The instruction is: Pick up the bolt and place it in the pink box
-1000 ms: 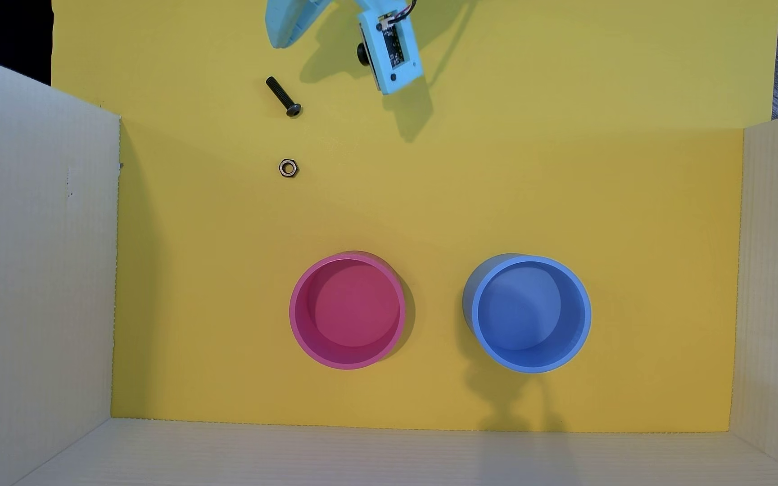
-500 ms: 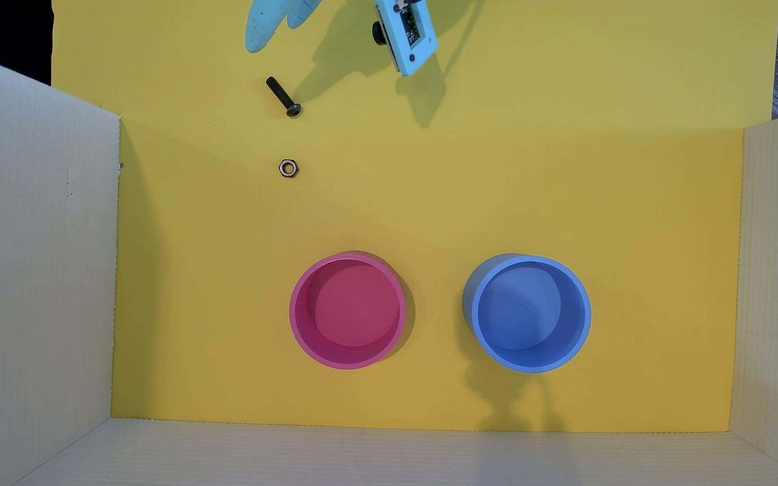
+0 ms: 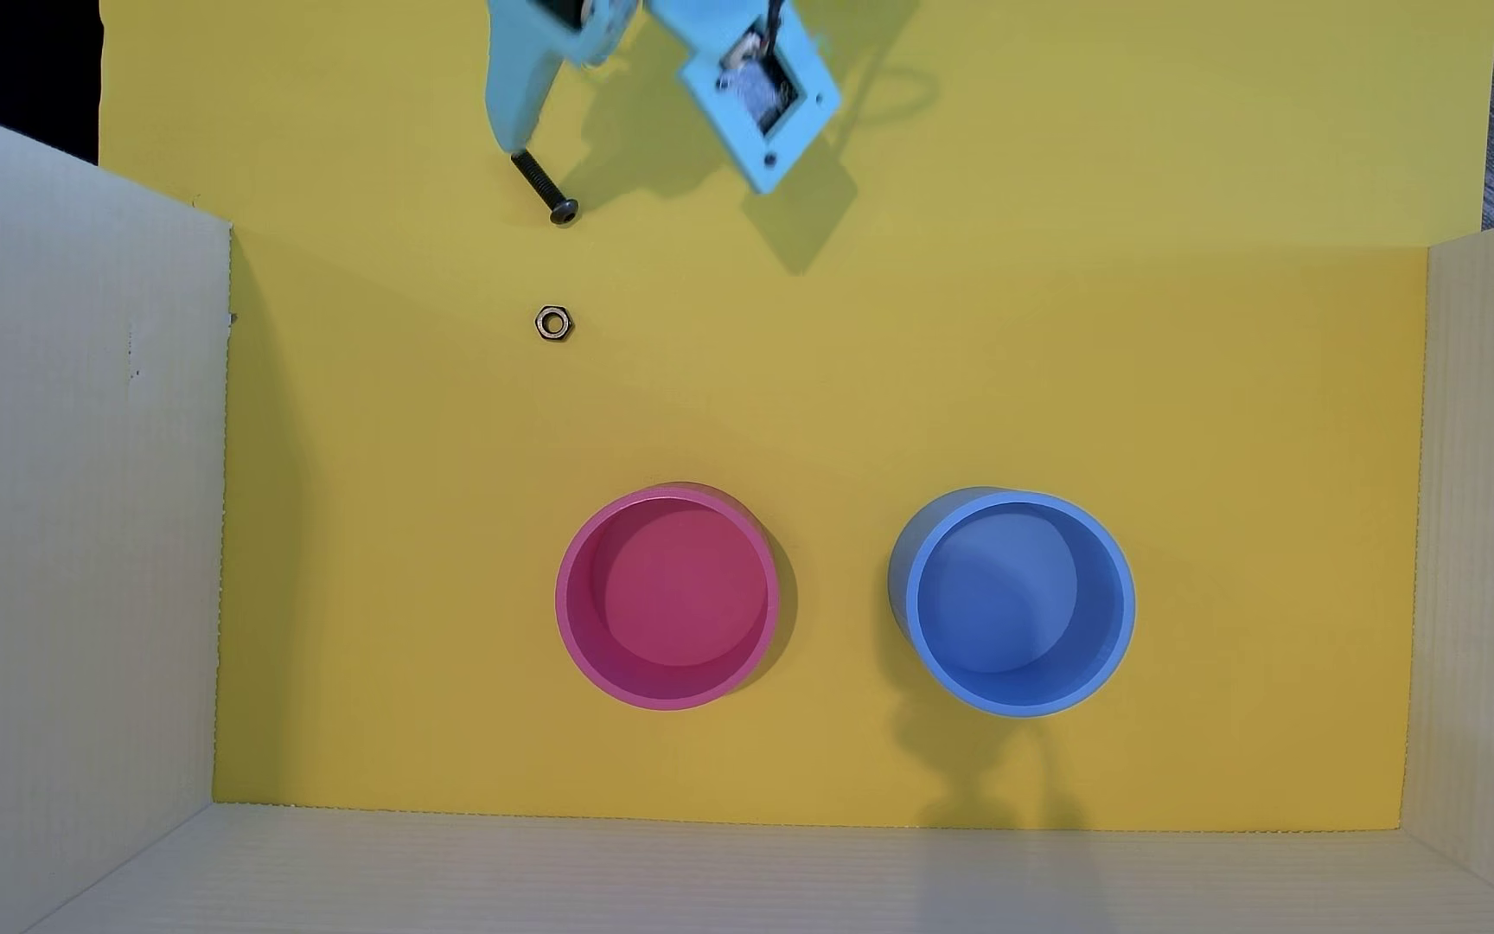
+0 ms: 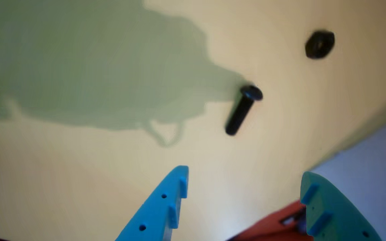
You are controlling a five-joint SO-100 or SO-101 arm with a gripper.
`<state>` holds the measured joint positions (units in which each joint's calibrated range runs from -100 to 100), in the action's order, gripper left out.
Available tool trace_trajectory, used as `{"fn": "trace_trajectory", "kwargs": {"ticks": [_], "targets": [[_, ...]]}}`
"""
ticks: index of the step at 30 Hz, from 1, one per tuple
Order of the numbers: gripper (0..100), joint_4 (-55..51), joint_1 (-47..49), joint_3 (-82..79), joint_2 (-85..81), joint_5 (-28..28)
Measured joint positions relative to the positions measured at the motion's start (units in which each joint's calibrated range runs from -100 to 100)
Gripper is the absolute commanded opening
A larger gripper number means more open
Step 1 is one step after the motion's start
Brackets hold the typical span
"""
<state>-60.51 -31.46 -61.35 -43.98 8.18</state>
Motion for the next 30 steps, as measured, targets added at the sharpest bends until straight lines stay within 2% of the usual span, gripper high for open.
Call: {"fn": "trace_trajectory", "kwargs": {"ticks": [15, 28, 30], "targets": [[23, 14.1, -0.3, 2.5, 20.5, -1.5], [23, 14.8, -0.2, 11.0, 33.3, -1.6], [19, 14.8, -0.2, 12.0, 35.1, -1.8]]}}
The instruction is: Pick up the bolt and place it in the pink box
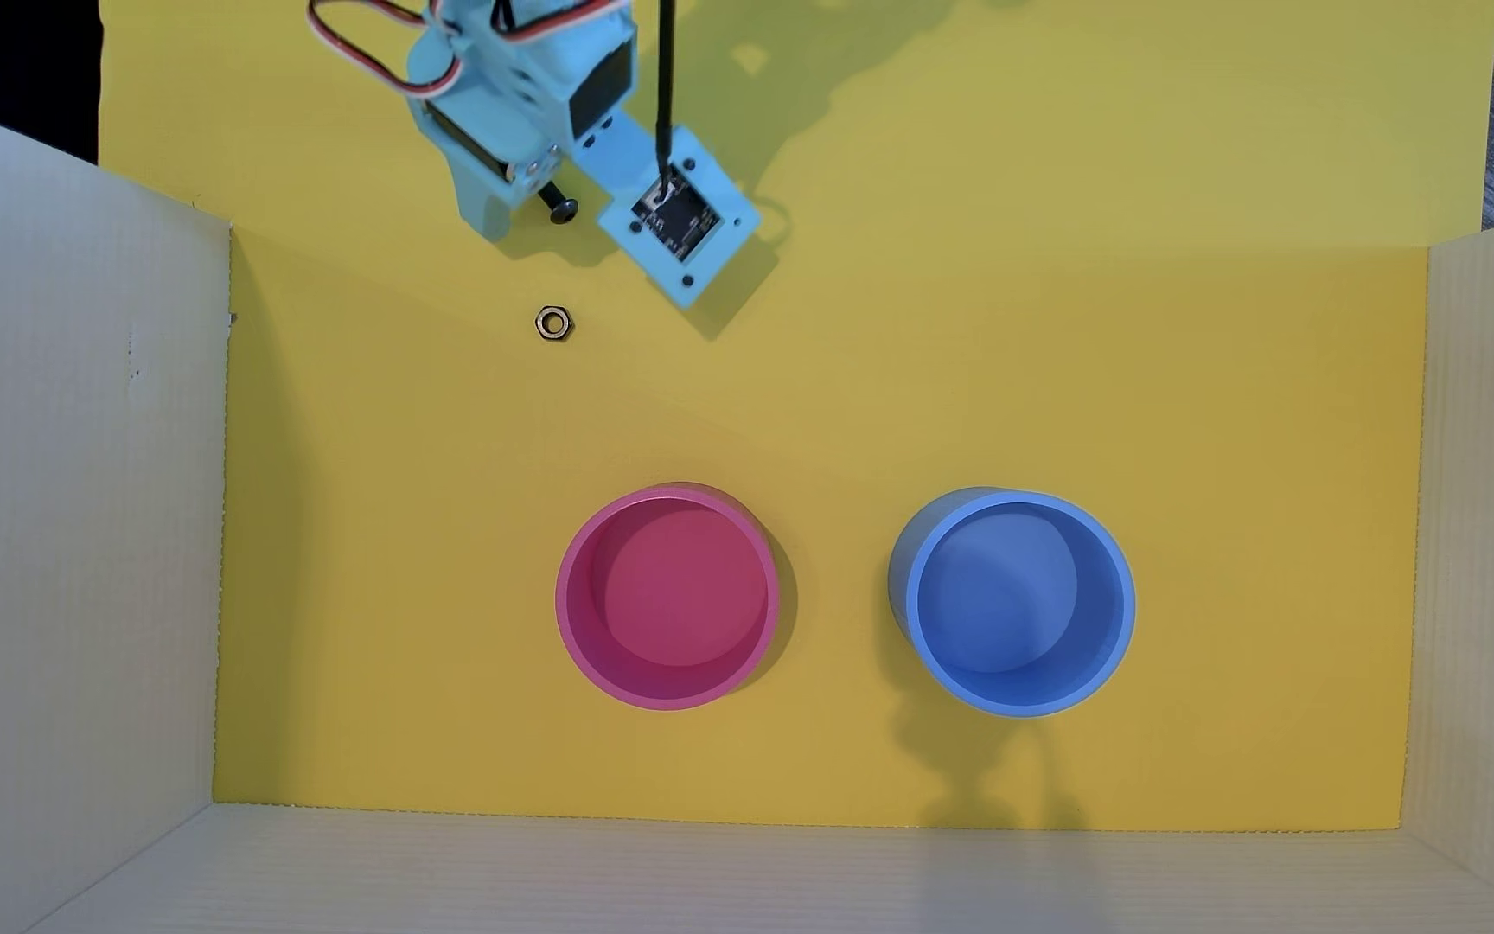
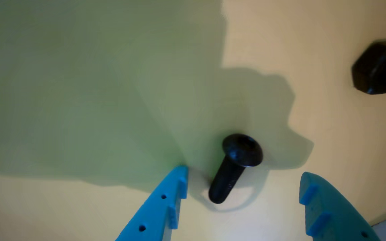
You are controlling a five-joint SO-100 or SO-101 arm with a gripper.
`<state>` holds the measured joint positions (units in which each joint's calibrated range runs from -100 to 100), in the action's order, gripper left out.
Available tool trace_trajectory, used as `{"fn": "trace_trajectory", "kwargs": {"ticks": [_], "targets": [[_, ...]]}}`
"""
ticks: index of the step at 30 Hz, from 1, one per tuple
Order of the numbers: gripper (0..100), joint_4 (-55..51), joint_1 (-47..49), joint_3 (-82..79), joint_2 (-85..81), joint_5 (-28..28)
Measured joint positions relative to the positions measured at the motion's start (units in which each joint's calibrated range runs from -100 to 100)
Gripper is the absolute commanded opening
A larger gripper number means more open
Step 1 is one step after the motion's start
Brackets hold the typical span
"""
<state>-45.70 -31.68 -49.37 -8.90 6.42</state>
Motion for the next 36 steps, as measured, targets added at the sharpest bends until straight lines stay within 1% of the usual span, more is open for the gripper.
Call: {"fn": "trace_trajectory", "kwargs": {"ticks": [3, 4, 6, 15, 22, 29, 36], "targets": [[3, 0.0, 0.0, 1.3, 1.7, 0.0], [1, 0.3, 0.0, 1.3, 2.0, 0.0], [2, 1.1, 0.0, 1.3, 2.4, -0.6], [1, 2.4, -0.1, 1.4, 2.8, -1.1], [1, 2.2, 0.1, 8.4, 5.0, -1.1], [1, -6.0, 0.9, 21.2, 5.0, -1.2], [1, -11.6, 5.7, 32.3, 5.5, -1.6]]}}
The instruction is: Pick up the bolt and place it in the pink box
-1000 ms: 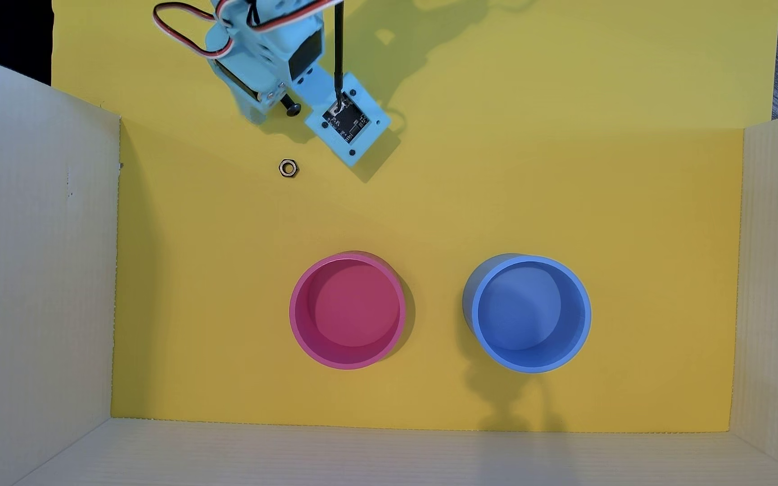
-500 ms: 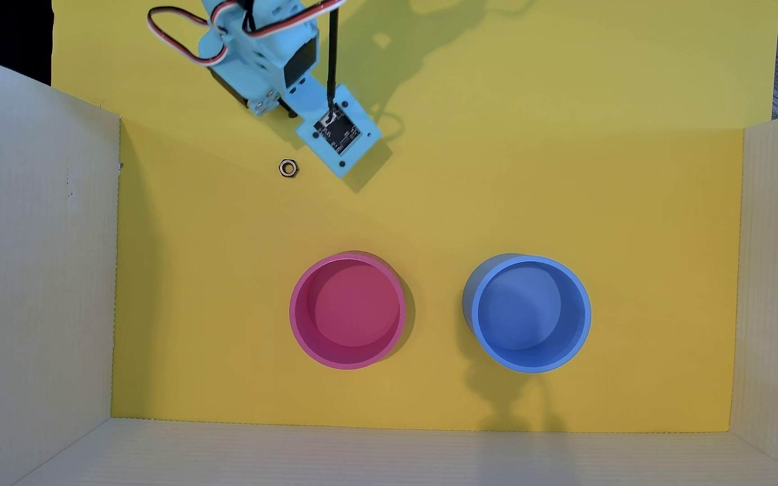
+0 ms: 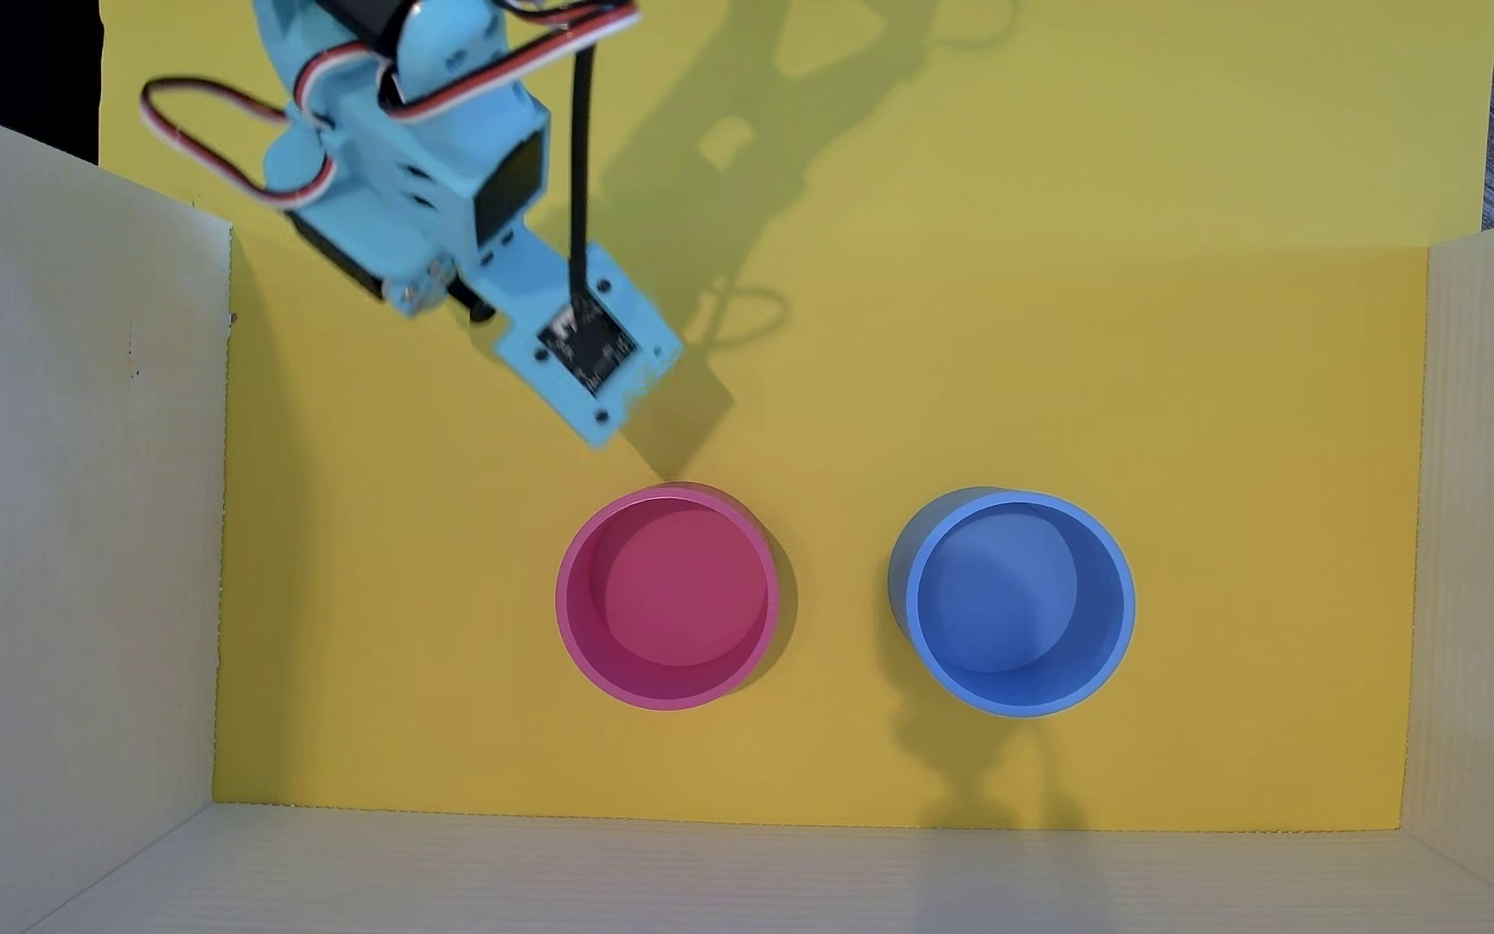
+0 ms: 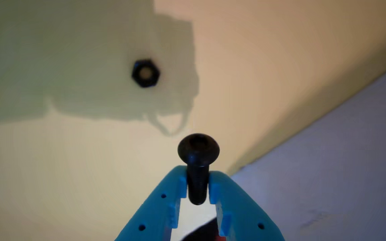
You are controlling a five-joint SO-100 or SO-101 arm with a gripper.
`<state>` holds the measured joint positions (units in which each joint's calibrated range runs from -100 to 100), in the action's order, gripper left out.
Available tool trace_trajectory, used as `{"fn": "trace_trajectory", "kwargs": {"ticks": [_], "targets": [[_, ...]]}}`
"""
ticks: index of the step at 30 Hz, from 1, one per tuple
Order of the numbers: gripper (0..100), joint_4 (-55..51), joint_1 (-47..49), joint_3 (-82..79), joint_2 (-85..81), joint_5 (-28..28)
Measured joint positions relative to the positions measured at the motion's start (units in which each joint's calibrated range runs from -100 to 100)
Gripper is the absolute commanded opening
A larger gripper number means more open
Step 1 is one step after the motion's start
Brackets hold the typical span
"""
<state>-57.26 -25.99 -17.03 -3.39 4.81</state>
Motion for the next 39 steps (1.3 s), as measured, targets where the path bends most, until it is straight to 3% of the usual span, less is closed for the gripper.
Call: {"fn": "trace_trajectory", "kwargs": {"ticks": [16, 29, 39], "targets": [[1, -0.2, 13.1, 12.6, 1.9, -0.4], [1, -2.5, 15.0, 34.6, 23.5, -1.7], [1, -9.3, 17.3, 43.7, 25.9, -1.7]]}}
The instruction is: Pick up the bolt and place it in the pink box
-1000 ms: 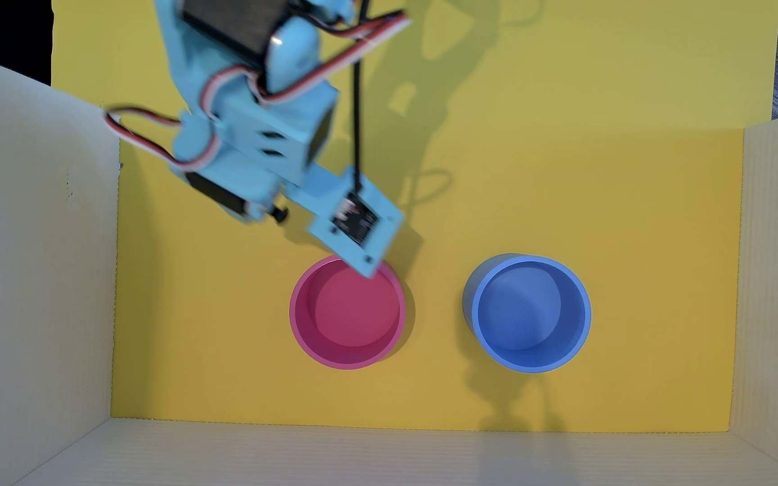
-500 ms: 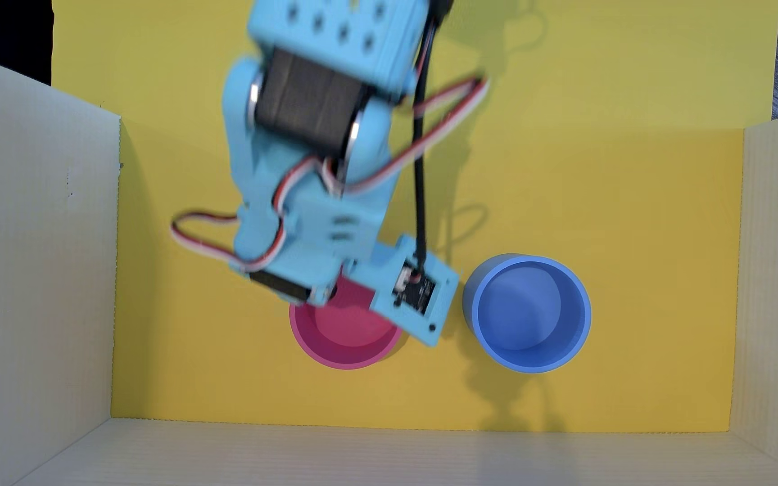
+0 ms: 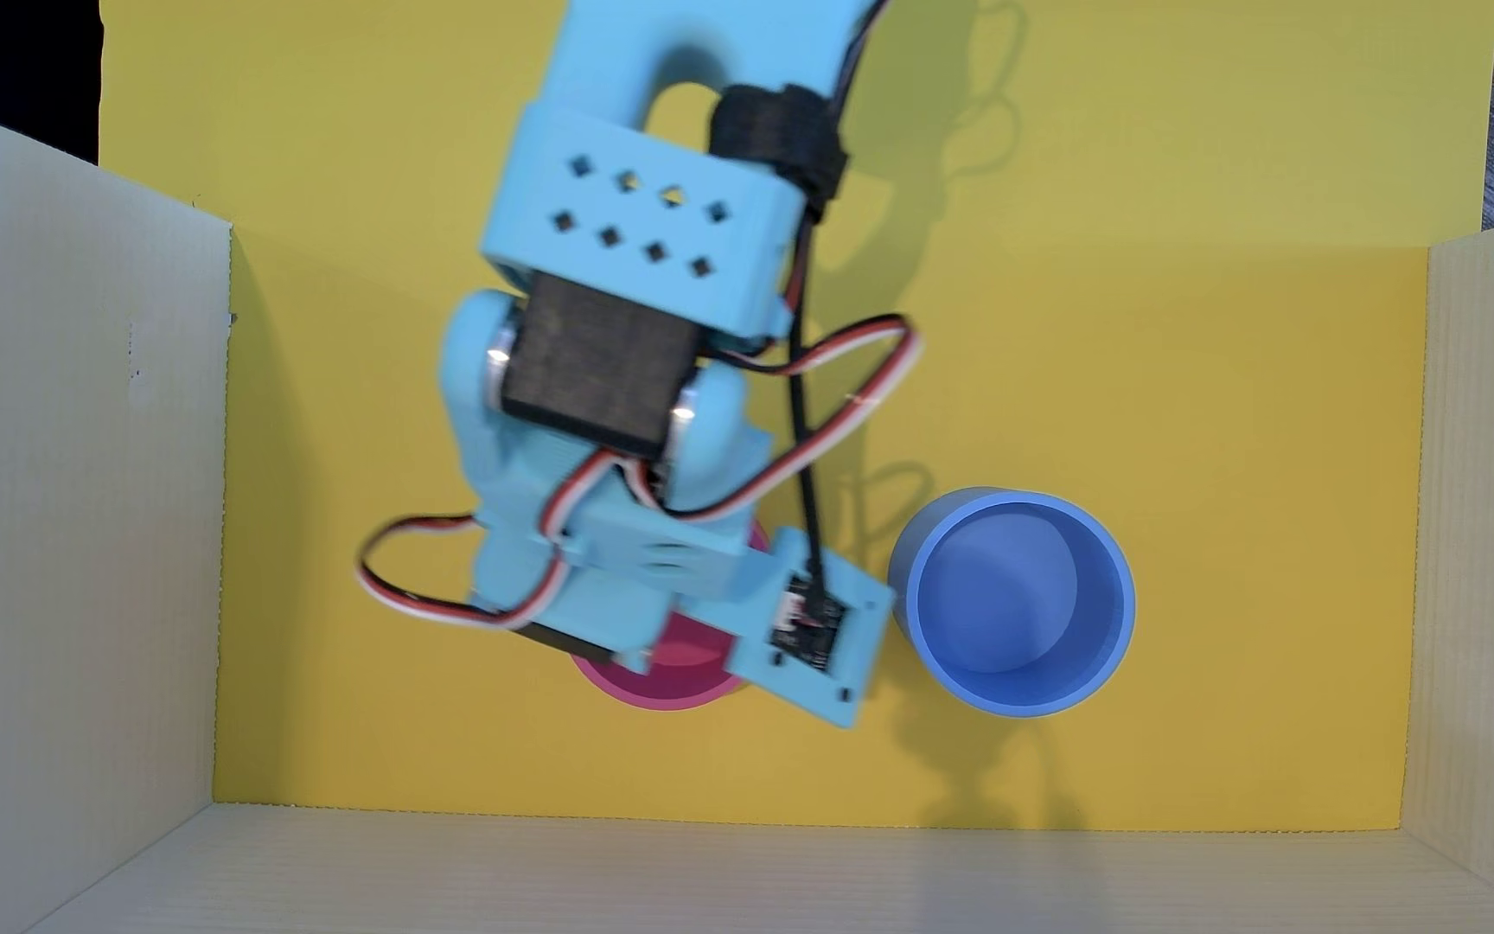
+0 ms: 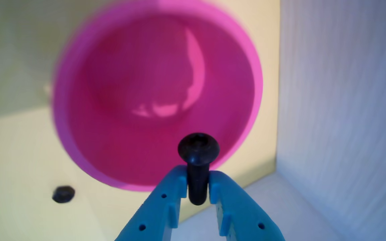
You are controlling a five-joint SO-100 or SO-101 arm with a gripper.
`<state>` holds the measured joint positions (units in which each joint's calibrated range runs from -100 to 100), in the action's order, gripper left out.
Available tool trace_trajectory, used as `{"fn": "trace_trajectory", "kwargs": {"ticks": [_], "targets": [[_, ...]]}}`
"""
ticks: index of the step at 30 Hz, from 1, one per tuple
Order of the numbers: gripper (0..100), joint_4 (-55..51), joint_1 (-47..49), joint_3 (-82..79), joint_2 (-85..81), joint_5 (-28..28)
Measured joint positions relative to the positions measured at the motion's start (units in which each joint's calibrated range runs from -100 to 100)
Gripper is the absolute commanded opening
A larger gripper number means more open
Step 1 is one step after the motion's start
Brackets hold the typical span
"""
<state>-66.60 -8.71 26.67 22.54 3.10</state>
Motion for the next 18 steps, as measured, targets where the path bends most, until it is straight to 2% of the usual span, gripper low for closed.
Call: {"fn": "trace_trajectory", "kwargs": {"ticks": [3, 6, 8, 10, 12, 18], "targets": [[4, -0.1, 0.8, 0.1, 0.0, 0.0], [16, -0.1, 1.1, 0.1, 0.0, 0.0], [19, -0.1, 1.4, 0.1, 0.0, 0.0], [13, -0.4, 1.7, 0.1, 0.0, 0.0], [0, -0.5, 1.7, 0.1, 0.0, 0.1], [2, -5.3, 1.7, 0.1, 0.0, 0.0]]}}
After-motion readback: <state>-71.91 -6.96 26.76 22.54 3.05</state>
